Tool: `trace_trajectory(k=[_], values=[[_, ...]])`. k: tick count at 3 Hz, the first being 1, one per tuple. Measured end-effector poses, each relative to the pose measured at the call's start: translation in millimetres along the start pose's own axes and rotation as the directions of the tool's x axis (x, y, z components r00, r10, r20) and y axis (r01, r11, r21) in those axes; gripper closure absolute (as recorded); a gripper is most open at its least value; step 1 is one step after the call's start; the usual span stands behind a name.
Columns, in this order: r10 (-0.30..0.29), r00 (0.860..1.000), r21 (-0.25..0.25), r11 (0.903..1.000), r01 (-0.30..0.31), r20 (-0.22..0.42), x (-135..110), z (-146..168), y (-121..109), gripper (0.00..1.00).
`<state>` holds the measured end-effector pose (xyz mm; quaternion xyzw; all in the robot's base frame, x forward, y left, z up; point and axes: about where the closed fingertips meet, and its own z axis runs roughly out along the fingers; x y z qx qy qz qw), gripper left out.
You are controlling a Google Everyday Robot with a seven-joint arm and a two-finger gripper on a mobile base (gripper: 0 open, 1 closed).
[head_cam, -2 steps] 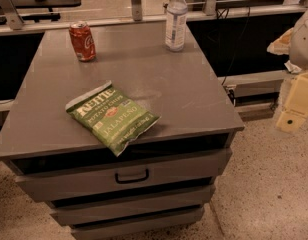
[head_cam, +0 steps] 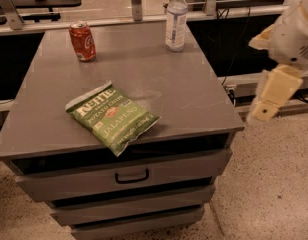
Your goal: Pick coke can
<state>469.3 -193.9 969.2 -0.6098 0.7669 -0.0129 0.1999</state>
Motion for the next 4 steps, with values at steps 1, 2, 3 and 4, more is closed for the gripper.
trace_trajectory(k=[1, 2, 3, 4], values=[[-0.044, 0.984, 0.002, 0.999, 0.044, 0.17, -57.0, 43.8, -35.6, 0.0], [-0.053, 0.933, -0.006, 0.9982, 0.059, 0.357, -125.0, 85.6, -67.8, 0.0], [-0.039, 0.921, -0.015, 0.9987, 0.049, 0.388, -133.1, 98.4, -74.6, 0.0], [-0.039, 0.921, -0.015, 0.9987, 0.049, 0.388, -133.2, 98.4, -74.5, 0.0]])
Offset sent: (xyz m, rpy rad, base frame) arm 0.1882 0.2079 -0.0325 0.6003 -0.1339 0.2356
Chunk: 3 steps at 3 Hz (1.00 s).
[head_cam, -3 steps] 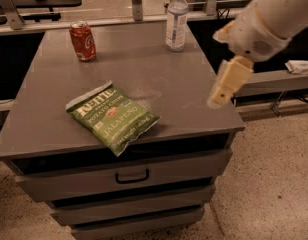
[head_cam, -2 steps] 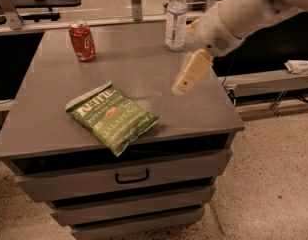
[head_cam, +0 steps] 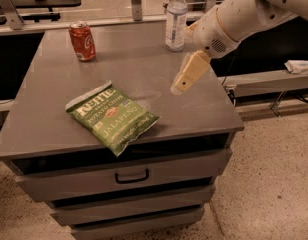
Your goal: Pick coke can
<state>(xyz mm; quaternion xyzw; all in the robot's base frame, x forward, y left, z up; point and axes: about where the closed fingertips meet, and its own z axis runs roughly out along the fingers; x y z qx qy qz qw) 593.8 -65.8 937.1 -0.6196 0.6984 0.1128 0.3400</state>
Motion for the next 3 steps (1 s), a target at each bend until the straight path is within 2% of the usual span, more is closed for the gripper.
trace_trajectory(k=[1, 2, 3], values=[[0.023, 0.998, 0.045, 0.9987, -0.026, 0.053, -12.9, 17.7, -15.2, 0.0], [0.049, 0.986, 0.104, 0.9924, -0.067, 0.16, -27.4, 50.8, -52.7, 0.0], [0.047, 0.957, 0.136, 0.9868, -0.089, 0.286, -48.1, 92.7, -96.5, 0.0]])
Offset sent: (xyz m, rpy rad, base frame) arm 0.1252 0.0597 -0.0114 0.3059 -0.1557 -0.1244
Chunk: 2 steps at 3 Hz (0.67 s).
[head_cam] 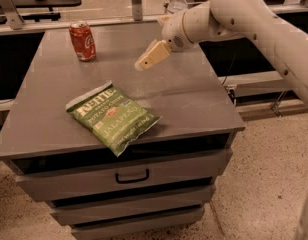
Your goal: Pick coke can
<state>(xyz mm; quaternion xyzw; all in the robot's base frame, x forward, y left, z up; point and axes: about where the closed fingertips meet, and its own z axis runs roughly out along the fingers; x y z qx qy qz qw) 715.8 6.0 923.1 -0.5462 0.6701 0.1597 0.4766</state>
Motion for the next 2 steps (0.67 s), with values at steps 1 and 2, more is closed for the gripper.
trace_trajectory(k=[1, 2], values=[[0.024, 0.992, 0.001, 0.9997, -0.024, 0.126, -17.7, 50.0, -25.5, 0.0], [0.066, 0.97, -0.035, 0.9976, -0.059, 0.234, -38.0, 97.0, -32.9, 0.0]])
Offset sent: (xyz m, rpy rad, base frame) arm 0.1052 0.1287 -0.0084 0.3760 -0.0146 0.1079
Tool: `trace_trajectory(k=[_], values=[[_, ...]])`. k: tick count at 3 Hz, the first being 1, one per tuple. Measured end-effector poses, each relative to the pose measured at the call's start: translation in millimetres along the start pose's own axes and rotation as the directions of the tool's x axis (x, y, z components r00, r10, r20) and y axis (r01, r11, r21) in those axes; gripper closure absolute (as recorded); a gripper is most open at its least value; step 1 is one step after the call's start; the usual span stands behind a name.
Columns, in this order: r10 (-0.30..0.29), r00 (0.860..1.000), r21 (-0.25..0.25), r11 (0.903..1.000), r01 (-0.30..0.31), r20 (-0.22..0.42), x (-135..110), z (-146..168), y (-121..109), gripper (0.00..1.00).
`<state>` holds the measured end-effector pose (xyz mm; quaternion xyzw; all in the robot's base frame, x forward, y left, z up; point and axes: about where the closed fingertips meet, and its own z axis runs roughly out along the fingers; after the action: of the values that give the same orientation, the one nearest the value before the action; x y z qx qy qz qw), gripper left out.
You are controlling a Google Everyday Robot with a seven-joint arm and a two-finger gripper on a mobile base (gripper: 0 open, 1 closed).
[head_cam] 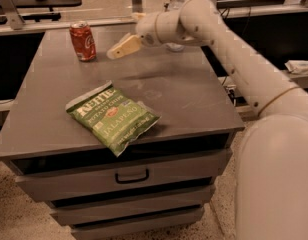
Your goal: Pick coke can
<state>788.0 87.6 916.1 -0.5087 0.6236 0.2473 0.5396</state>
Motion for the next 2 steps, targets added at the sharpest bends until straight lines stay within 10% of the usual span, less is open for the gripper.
trace_trajectory(k=[2], values=[[0.084, 0.993, -0.089, 0.9931, -0.076, 0.087, -21.2, 76.4, 27.9, 0.0]])
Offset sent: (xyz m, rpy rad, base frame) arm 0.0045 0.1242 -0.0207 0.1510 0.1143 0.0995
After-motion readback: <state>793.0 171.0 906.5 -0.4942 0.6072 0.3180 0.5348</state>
